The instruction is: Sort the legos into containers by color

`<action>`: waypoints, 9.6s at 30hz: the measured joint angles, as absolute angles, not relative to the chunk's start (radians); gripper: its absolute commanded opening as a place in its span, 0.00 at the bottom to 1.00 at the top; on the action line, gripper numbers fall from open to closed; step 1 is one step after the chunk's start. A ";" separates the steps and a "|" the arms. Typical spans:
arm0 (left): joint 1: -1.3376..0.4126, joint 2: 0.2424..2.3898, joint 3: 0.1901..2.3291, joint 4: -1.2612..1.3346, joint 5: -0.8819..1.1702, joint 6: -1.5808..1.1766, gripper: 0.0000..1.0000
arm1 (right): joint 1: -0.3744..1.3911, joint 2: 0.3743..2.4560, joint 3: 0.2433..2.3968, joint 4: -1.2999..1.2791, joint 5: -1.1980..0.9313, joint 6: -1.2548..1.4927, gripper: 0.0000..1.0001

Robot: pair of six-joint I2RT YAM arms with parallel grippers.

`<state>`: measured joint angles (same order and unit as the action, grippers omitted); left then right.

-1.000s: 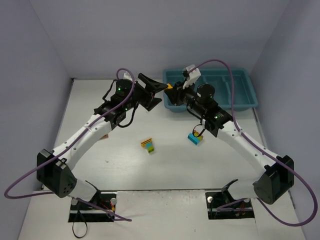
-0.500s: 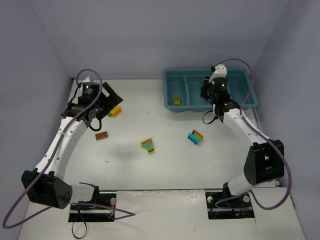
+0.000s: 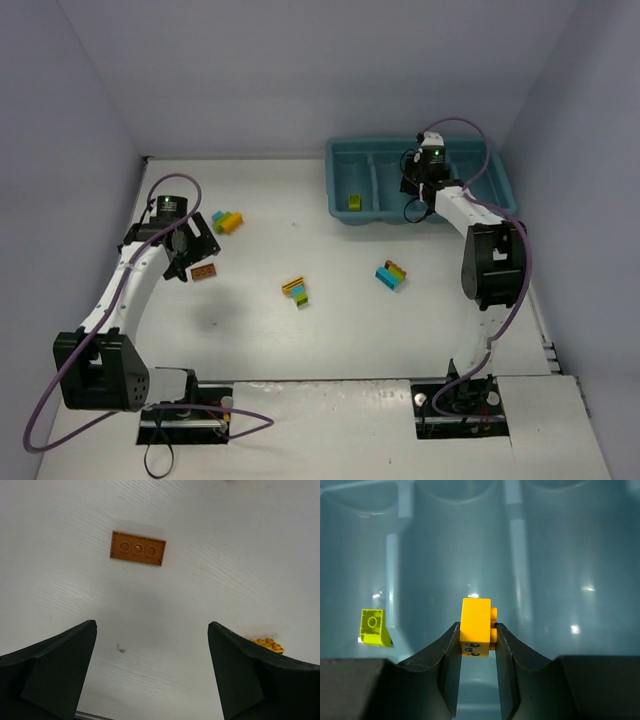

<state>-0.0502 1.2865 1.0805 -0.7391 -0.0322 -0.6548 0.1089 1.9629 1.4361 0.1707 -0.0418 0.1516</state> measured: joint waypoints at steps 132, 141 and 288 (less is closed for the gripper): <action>-0.432 1.397 1.162 0.038 0.403 -1.605 0.81 | 0.642 1.513 1.214 0.362 -0.146 0.135 0.00; -0.204 1.391 1.149 -0.270 0.379 -1.214 0.82 | 0.308 1.525 1.222 0.242 -0.039 0.098 0.00; -0.638 1.333 1.082 -0.194 0.179 -0.216 0.00 | 0.511 1.468 1.078 0.228 -0.566 0.582 0.64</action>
